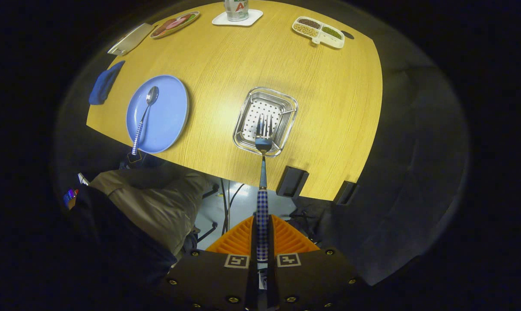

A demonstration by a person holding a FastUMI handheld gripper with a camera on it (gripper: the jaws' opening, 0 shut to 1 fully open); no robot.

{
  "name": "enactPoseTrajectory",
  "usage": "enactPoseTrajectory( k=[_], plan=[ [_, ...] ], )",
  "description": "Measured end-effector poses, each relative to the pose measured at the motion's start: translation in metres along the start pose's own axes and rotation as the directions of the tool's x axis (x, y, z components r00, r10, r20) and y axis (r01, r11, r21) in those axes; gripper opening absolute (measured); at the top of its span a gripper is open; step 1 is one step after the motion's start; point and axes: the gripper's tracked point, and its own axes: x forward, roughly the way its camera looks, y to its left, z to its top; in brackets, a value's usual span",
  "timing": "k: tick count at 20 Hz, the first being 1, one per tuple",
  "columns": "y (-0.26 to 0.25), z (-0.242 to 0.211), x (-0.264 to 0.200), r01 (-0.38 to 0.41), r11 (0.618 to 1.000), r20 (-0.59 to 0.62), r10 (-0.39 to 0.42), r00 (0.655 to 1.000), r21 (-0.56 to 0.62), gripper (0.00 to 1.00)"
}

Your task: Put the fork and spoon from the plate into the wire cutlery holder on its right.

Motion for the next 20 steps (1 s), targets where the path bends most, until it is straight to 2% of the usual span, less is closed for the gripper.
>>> enactPoseTrajectory(
  k=[6, 14, 17, 20],
  plan=[
    [-0.004, 0.020, 0.008, 0.003, 0.999, -0.074, -0.006, 0.997, -0.041, 0.09],
    [-0.007, 0.047, 0.025, -0.053, 0.999, -0.194, 0.051, 0.980, -0.007, 0.09],
    [-0.015, 0.053, 0.034, -0.031, 0.999, -0.228, 0.021, 0.973, -0.041, 0.09],
    [-0.017, 0.060, 0.040, -0.036, 0.999, -0.252, 0.026, 0.967, -0.037, 0.09]
  ],
)
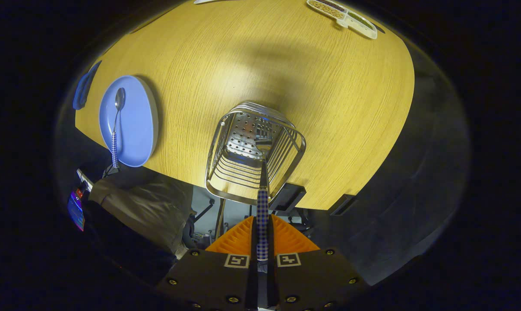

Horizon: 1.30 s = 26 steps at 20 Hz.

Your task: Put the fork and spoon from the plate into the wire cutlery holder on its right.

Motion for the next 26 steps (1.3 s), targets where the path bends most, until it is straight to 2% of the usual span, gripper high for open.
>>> enactPoseTrajectory(
  k=[7, 9, 11, 15, 18, 20, 26],
  plan=[
    [-0.001, 0.007, -0.001, 0.009, 1.000, 0.025, -0.009, 1.000, 0.015, 0.13],
    [0.002, 0.005, -0.007, -0.004, 0.999, 0.059, 0.002, 0.998, 0.033, 0.13],
    [0.003, 0.005, -0.016, -0.017, 0.999, 0.101, 0.013, 0.995, 0.046, 0.21],
    [-0.003, -0.002, -0.032, -0.012, 0.996, 0.182, -0.005, 0.983, 0.092, 0.22],
    [0.007, -0.013, -0.044, -0.018, 0.994, 0.249, -0.010, 0.968, 0.109, 0.21],
    [0.017, -0.015, -0.047, -0.022, 0.992, 0.303, -0.016, 0.953, 0.121, 0.29],
    [0.083, -0.029, -0.055, -0.077, 0.992, 0.417, 0.028, 0.909, 0.103, 0.28]
  ],
)
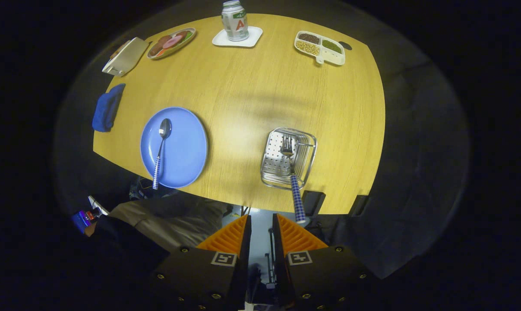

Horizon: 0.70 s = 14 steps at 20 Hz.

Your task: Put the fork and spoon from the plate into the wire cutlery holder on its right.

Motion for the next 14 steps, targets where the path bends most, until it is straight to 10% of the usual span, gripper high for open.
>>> enactPoseTrajectory(
  k=[14],
  plan=[
    [0.144, -0.027, 0.047, -0.136, 0.991, 0.056, 0.137, 0.989, -0.018, 0.28]
  ],
)
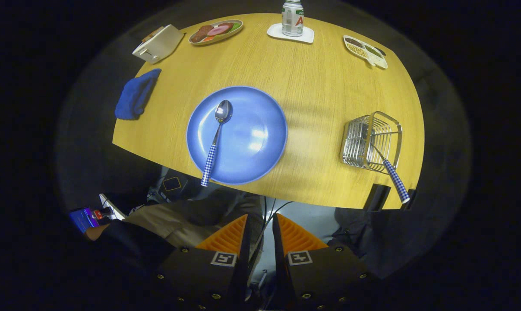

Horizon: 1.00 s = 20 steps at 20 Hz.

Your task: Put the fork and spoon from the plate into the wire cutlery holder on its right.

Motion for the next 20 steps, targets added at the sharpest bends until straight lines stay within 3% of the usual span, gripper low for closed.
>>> enactPoseTrajectory(
  k=[7, 20],
  plan=[
    [0.052, 0.009, 0.022, -0.060, 0.998, 0.012, 0.060, 0.998, -0.003, 0.29],
    [0.097, 0.025, 0.057, -0.111, 0.993, -0.005, 0.111, 0.994, 0.040, 0.28]
  ],
)
